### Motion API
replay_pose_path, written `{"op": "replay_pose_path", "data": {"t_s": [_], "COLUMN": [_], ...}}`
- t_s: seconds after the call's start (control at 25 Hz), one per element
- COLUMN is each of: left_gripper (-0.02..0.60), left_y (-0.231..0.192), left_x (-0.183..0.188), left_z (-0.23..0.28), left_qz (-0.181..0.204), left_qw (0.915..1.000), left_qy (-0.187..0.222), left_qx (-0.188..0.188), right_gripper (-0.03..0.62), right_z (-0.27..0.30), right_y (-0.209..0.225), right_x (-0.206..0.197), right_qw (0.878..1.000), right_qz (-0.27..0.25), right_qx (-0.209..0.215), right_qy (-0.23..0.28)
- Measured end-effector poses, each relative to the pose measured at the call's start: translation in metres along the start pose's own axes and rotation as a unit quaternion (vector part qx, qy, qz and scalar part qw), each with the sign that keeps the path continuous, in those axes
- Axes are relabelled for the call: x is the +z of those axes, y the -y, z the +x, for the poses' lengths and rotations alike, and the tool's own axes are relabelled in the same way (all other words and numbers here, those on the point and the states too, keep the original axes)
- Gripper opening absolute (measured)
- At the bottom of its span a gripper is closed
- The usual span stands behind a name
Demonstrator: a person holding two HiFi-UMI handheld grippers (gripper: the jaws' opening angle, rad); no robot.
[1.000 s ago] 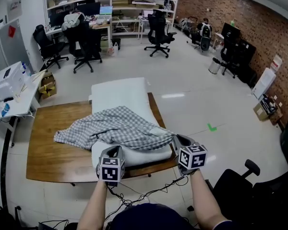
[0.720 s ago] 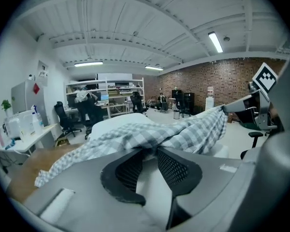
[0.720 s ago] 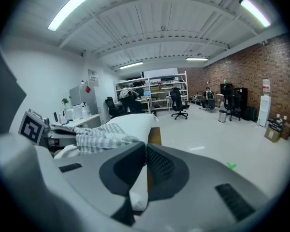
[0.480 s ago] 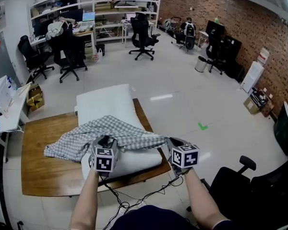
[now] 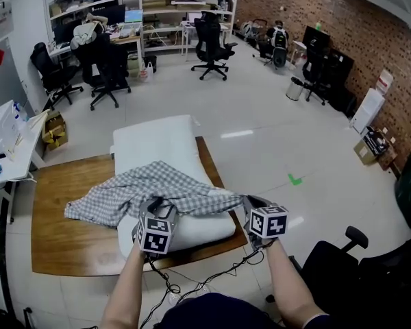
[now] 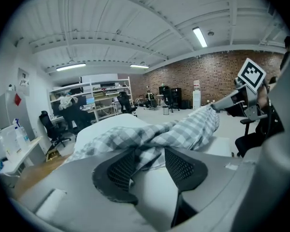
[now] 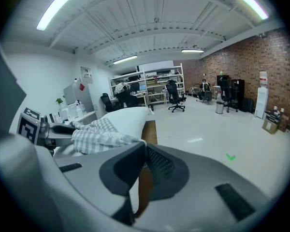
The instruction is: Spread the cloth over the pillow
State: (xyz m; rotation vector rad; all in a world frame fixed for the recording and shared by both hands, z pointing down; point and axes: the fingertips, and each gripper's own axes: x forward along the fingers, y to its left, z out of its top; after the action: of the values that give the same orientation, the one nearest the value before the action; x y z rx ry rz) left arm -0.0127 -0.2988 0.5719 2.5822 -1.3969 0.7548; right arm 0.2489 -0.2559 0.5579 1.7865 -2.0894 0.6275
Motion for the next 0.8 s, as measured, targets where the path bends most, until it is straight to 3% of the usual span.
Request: {"op": "replay_pose_path", "data": {"t_s": [0.12,0.32,0.44,0.56,0.68,0.8], "left_gripper": [0.235,0.242,0.213,0.049,0.035,0.035], "left_y": [0.000,0.000,0.000,-0.006,-0.009,-0.014], "left_x": [-0.008,-0.015,-0.015,-0.015,-0.010,0.008], "left_z": [0.001,0.013,0.016,0.011,-0.004,-0.034], "left_qz": [0.020,0.037,0.049,0.068,0.049,0.024], "left_qw": [0.9997,0.9989,0.9983,0.9967,0.9980,0.9994], "left_qy": [-0.011,-0.029,-0.031,-0.037,-0.030,0.012], "left_qx": [0.004,0.001,0.005,0.027,0.027,0.020], "right_gripper": [0.026,0.027,0.026,0.028,0.027,0.028], "right_z": [0.002,0.000,-0.003,-0.003,-0.004,-0.006], "right_y": [-0.002,-0.005,-0.006,-0.007,-0.011,-0.017], "right_x": [-0.001,-0.004,-0.006,-0.006,-0.006,0.001], "right_qw": [1.000,1.000,1.000,1.000,1.000,1.000], "right_qz": [0.002,-0.001,-0.001,-0.004,-0.003,-0.004], "right_qx": [0.001,0.003,0.003,0.005,0.007,0.015], "right_qy": [-0.002,-0.005,-0.005,-0.006,-0.005,0.004]}}
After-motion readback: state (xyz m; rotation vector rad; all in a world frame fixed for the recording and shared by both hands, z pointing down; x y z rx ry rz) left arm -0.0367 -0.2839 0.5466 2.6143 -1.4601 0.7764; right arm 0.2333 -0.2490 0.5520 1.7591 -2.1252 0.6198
